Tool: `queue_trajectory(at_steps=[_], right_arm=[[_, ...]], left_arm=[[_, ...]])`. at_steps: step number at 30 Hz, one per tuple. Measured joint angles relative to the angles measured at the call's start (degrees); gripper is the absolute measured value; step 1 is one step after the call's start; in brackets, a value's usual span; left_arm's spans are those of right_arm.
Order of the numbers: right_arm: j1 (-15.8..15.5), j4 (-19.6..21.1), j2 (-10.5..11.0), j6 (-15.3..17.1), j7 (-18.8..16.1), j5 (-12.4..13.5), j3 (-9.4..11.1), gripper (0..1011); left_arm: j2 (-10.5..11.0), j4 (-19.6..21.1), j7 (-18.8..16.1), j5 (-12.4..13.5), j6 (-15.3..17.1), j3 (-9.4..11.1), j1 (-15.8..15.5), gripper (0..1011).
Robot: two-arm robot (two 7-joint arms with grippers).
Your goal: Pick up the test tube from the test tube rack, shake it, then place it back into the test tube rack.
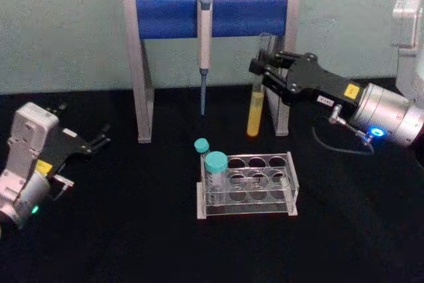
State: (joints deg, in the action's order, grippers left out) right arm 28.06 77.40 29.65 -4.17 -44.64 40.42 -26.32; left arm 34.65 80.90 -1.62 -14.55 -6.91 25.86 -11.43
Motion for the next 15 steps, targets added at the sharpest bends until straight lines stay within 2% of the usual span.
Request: queue_trajectory(at_steps=[4,7,10,15], right_arm=[[0.1,0.1,0.3,0.7,-2.8,1.7,-0.8,232],[0.1,0.3,1.3,1.1,-6.1,3.8,-1.4,232],[-0.1,0.5,2.3,1.2,-7.9,4.9,-1.6,232],[-0.6,1.3,4.4,1.2,-9.0,5.4,-1.9,232]], left_arm=[[0.0,0.0,0.0,0.0,0.0,0.0,0.0,1001],[0.0,0.0,0.0,0.0,0.0,0.0,0.0,1001],[0.0,0.0,0.0,0.0,0.0,0.0,0.0,1001],[0.0,0.0,0.0,0.0,0.0,0.0,0.0,1002]])
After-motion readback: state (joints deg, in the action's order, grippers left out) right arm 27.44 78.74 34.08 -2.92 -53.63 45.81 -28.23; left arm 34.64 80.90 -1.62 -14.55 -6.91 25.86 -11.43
